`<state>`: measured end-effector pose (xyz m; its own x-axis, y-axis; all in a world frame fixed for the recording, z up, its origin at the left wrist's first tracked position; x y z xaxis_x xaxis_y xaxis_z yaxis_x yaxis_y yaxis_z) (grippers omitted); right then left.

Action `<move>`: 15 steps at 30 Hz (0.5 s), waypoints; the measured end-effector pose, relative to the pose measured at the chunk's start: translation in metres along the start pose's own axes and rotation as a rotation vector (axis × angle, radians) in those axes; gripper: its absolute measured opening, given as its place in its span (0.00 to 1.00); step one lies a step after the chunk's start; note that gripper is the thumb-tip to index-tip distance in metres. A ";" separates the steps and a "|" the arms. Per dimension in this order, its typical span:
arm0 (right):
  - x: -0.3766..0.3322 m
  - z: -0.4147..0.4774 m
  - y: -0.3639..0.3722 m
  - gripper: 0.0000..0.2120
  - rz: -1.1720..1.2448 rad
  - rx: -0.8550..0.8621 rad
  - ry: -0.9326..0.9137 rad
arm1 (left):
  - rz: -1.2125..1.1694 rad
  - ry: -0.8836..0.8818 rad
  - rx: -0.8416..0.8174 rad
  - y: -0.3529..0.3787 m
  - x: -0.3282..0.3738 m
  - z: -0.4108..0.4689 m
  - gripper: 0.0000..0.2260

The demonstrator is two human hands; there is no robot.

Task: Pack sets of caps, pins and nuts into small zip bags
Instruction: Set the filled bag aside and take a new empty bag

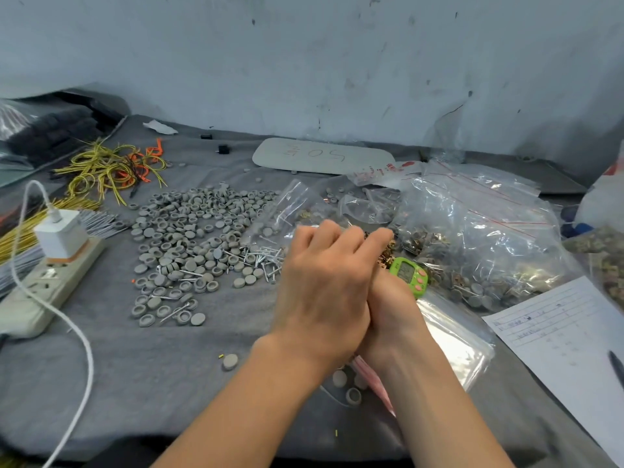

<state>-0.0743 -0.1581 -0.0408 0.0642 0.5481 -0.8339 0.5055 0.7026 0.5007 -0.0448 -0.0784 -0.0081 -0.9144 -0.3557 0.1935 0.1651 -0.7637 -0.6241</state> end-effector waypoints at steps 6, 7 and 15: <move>-0.002 -0.002 -0.004 0.12 -0.062 -0.052 0.060 | -0.046 -0.028 -0.099 -0.007 -0.004 -0.003 0.25; -0.003 -0.002 -0.005 0.13 -0.099 -0.066 0.041 | -0.087 -0.041 -0.122 -0.010 -0.006 -0.003 0.26; -0.007 0.002 -0.010 0.17 -0.296 -0.171 -0.012 | -0.268 -0.364 -0.012 -0.048 -0.052 0.001 0.24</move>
<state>-0.0779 -0.1700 -0.0408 -0.0531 0.3046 -0.9510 0.3525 0.8968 0.2675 -0.0044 -0.0237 0.0123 -0.7345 -0.3136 0.6018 -0.0664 -0.8493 -0.5237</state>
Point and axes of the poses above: each hand's wrist, its own z-axis towards the middle knuckle, its own y-axis out of the palm, x = y × z, the point moved 1 cm from there along z, towards the middle knuckle, and after that the axes turned 8 degrees about -z, right-handed, at the moved point
